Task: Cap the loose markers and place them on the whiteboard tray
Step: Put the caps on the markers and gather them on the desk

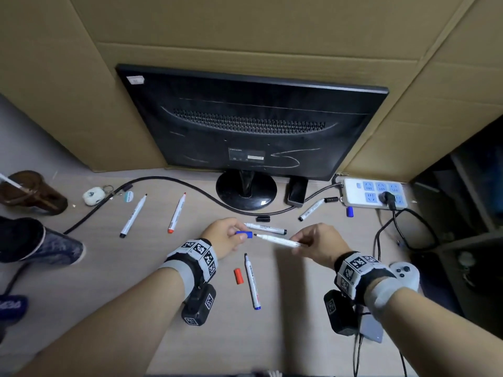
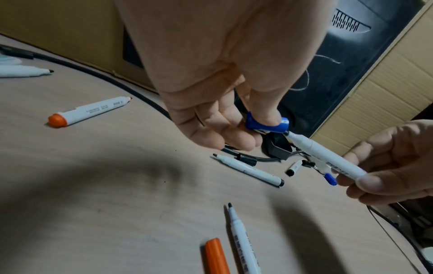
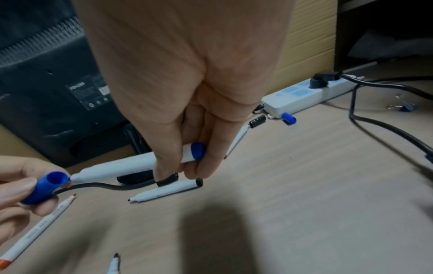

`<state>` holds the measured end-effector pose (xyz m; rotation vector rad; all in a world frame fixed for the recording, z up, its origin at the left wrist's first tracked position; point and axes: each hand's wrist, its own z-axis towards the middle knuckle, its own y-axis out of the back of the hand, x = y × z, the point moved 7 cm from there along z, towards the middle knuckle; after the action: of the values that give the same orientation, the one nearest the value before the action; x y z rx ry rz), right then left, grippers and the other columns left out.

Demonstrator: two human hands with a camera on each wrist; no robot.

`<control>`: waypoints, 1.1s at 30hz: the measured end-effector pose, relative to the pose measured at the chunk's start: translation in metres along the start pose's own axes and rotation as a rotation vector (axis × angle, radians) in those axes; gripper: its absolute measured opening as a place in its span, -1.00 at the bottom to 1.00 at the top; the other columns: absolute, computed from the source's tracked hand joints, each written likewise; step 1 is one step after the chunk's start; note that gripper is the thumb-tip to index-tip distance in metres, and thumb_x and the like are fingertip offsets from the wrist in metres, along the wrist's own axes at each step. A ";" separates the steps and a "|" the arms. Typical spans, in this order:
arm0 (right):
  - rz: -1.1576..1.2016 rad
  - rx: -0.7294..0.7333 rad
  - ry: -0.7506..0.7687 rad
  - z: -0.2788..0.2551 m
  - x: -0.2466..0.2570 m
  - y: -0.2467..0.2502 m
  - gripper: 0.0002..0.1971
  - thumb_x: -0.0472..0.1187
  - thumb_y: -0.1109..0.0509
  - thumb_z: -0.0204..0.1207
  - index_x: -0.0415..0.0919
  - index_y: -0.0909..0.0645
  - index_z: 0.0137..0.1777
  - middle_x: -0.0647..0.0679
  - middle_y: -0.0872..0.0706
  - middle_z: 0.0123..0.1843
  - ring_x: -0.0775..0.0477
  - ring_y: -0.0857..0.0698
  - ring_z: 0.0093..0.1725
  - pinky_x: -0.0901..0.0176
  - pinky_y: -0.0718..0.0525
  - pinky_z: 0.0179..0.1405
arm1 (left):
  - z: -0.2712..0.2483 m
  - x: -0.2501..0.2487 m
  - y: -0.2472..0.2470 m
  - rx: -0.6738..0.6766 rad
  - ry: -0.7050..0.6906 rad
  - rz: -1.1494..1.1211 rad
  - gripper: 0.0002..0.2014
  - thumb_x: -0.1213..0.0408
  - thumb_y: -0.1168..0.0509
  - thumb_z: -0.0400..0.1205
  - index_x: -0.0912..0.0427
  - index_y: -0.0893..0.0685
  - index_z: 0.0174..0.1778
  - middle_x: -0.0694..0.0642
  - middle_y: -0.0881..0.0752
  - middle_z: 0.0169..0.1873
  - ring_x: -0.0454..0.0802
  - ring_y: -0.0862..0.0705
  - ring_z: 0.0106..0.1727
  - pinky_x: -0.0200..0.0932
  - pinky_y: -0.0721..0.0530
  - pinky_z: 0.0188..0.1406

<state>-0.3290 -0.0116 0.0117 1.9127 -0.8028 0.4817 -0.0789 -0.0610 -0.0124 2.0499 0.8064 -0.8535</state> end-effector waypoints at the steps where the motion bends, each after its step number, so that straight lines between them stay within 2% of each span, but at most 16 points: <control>1: -0.002 0.007 0.009 0.000 0.003 0.001 -0.84 -0.35 -0.68 0.36 -0.07 -0.90 -0.14 0.44 -0.68 -0.58 0.43 -0.62 -0.53 0.63 -0.46 -0.42 | -0.001 -0.001 0.001 -0.007 0.001 -0.003 -0.87 0.32 -0.40 0.66 0.10 -0.78 0.09 0.11 -0.77 -0.24 0.02 -0.75 -0.28 -0.02 -0.78 0.06; 3: 0.008 0.005 0.021 0.001 0.006 0.002 -0.84 -0.36 -0.68 0.36 -0.10 -0.90 -0.13 0.45 -0.67 -0.58 0.43 -0.62 -0.54 0.63 -0.46 -0.42 | -0.004 -0.003 0.004 -0.019 -0.001 0.002 -0.87 0.32 -0.40 0.66 0.08 -0.79 0.08 0.11 -0.81 -0.20 0.02 -0.75 -0.29 -0.01 -0.77 0.09; 8: 0.030 -0.014 0.035 0.003 0.009 0.003 -0.82 -0.36 -0.70 0.33 -0.07 -0.92 -0.14 0.22 -0.78 -0.44 0.40 -0.64 -0.52 0.63 -0.46 -0.38 | -0.009 -0.005 0.012 -0.050 -0.004 0.019 -0.86 0.30 -0.41 0.65 0.08 -0.78 0.09 0.15 -0.87 -0.12 -0.04 -0.73 -0.33 0.01 -0.76 0.09; 12: 0.037 -0.010 0.049 0.002 0.015 0.004 -0.82 -0.37 -0.69 0.35 -0.09 -0.92 -0.13 0.13 -0.83 -0.35 0.43 -0.65 -0.50 0.63 -0.50 -0.37 | -0.012 -0.006 0.016 -0.053 -0.013 0.053 -0.89 0.28 -0.41 0.65 -0.02 -0.77 0.02 0.17 -0.86 -0.12 -0.05 -0.74 -0.34 -0.01 -0.76 0.08; 14: 0.038 -0.006 0.058 0.003 0.017 0.004 -0.82 -0.38 -0.68 0.35 -0.08 -0.91 -0.14 0.14 -0.82 -0.36 0.42 -0.65 -0.50 0.63 -0.49 -0.37 | -0.013 -0.007 0.016 -0.052 -0.014 0.062 -0.89 0.29 -0.40 0.66 -0.01 -0.76 0.03 0.18 -0.86 -0.12 -0.04 -0.74 -0.33 -0.05 -0.75 0.04; 17: 0.035 0.005 0.072 0.003 0.021 0.004 -0.81 -0.38 -0.69 0.35 -0.06 -0.91 -0.14 0.19 -0.80 -0.40 0.41 -0.66 -0.49 0.64 -0.49 -0.36 | -0.013 -0.011 0.017 -0.053 -0.024 0.066 -0.88 0.27 -0.40 0.66 0.03 -0.78 0.09 0.08 -0.85 -0.15 -0.06 -0.75 -0.32 -0.12 -0.74 -0.01; 20: 0.025 0.005 0.091 0.004 0.025 0.006 -0.80 -0.36 -0.69 0.35 -0.03 -0.91 -0.14 0.26 -0.77 -0.45 0.39 -0.65 -0.49 0.61 -0.50 -0.36 | -0.013 -0.018 0.014 -0.021 -0.064 0.075 -0.87 0.26 -0.43 0.65 0.01 -0.81 0.07 -0.02 -0.84 -0.24 -0.08 -0.75 -0.33 -0.09 -0.76 0.03; 23: 0.000 0.018 0.124 0.005 0.032 0.006 -0.79 -0.32 -0.68 0.37 0.00 -0.92 -0.09 0.18 -0.82 -0.38 0.33 -0.64 -0.44 0.58 -0.52 -0.31 | -0.014 -0.025 0.012 0.000 -0.091 0.089 -0.87 0.28 -0.46 0.63 0.03 -0.85 0.05 -0.08 -0.80 -0.33 -0.11 -0.73 -0.34 -0.17 -0.75 -0.02; 25: -0.003 0.026 0.143 0.005 0.035 0.006 -0.80 -0.28 -0.69 0.39 0.02 -0.92 -0.05 0.13 -0.85 -0.32 0.28 -0.64 -0.39 0.49 -0.58 -0.23 | -0.014 -0.030 0.013 0.006 -0.108 0.086 -0.86 0.30 -0.47 0.63 0.06 -0.87 0.05 -0.02 -0.83 -0.29 -0.13 -0.74 -0.34 -0.24 -0.74 -0.08; 27: 0.029 0.045 0.155 0.005 0.038 0.009 -0.83 -0.25 -0.69 0.42 -0.01 -0.92 -0.03 0.24 -0.81 -0.37 0.31 -0.63 -0.40 0.46 -0.57 -0.22 | -0.014 -0.035 0.014 0.019 -0.123 0.088 -0.86 0.33 -0.45 0.64 0.08 -0.87 0.06 0.10 -0.88 -0.20 -0.11 -0.76 -0.30 -0.25 -0.72 -0.05; 30: 0.021 0.050 0.185 0.004 0.046 0.014 -0.88 -0.24 -0.68 0.45 -0.07 -0.91 -0.04 0.39 -0.72 -0.50 0.35 -0.61 -0.46 0.56 -0.50 -0.31 | -0.013 -0.039 0.018 0.034 -0.127 0.122 -0.86 0.31 -0.44 0.64 0.13 -0.88 0.05 0.15 -0.90 -0.16 -0.02 -0.84 -0.20 -0.16 -0.77 0.10; 33: 0.035 0.028 0.194 0.005 0.052 0.019 -0.90 -0.27 -0.67 0.46 -0.08 -0.91 -0.06 0.42 -0.68 -0.54 0.37 -0.60 -0.49 0.59 -0.48 -0.36 | -0.010 -0.044 0.021 0.038 -0.142 0.130 -0.86 0.28 -0.44 0.63 0.12 -0.89 0.03 0.17 -0.90 -0.21 0.00 -0.87 -0.16 0.00 -0.79 0.20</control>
<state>-0.3064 -0.0390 0.0543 1.8469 -0.7062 0.6912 -0.0855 -0.0745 0.0345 2.0246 0.5770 -0.9354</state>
